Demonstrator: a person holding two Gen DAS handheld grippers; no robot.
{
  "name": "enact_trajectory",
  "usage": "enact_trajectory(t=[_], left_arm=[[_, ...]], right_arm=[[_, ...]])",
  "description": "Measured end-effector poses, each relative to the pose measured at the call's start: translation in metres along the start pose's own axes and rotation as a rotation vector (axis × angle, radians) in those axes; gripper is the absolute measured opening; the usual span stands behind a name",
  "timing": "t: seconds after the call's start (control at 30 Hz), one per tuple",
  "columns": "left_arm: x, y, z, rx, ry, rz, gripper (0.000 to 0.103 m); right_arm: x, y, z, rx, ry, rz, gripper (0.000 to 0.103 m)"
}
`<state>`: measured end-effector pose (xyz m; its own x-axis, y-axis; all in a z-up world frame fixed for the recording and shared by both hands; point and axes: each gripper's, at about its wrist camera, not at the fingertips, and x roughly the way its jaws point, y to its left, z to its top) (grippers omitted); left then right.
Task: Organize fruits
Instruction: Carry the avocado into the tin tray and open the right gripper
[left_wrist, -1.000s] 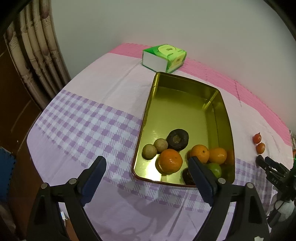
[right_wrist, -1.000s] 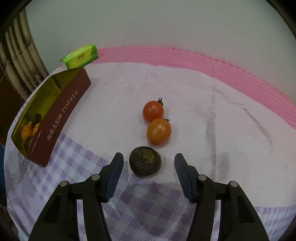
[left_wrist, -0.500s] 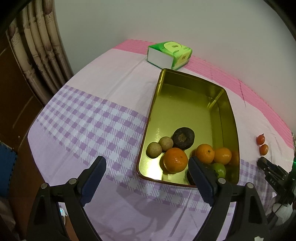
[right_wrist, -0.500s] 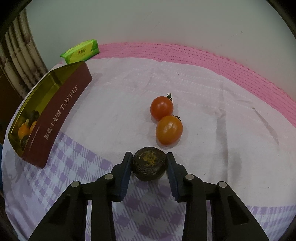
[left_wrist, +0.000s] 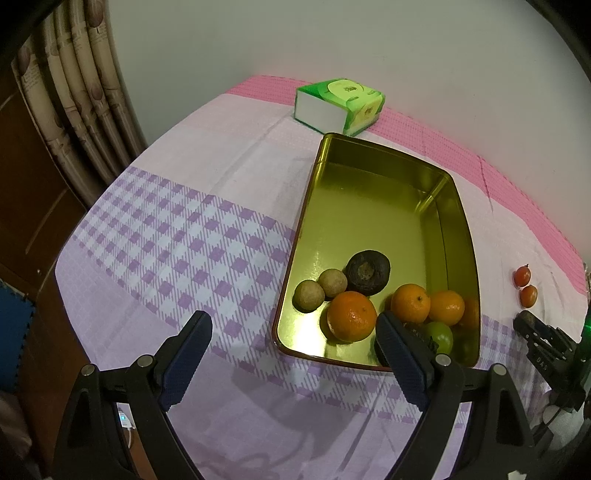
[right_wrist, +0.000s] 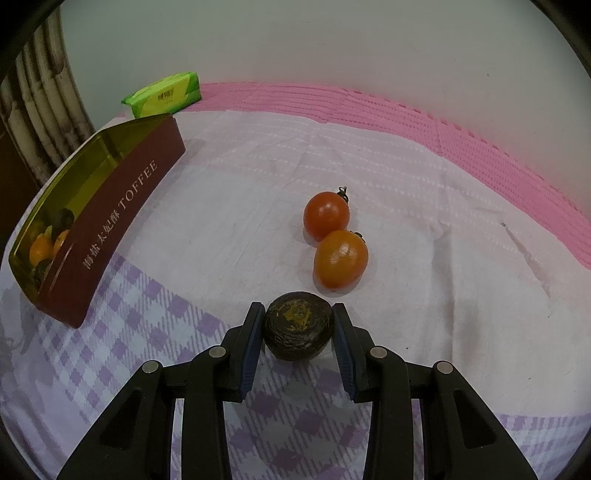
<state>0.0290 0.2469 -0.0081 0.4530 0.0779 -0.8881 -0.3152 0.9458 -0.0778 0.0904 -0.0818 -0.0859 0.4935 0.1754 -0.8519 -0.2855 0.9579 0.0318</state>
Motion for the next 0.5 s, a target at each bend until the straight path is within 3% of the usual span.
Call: enact_trajectory(t=[0.27, 0.5], left_arm=[[0.001, 0.0, -0.001, -0.007, 0.002, -0.002, 0.088], [0.004, 0.006, 0.001, -0.041, 0.019, -0.026, 0.09]], right_arm=[[0.0, 0.005, 0.002, -0.006, 0.007, -0.013, 0.037], [-0.016, 0.021, 0.013, -0.023, -0.027, 0.037, 0.037]])
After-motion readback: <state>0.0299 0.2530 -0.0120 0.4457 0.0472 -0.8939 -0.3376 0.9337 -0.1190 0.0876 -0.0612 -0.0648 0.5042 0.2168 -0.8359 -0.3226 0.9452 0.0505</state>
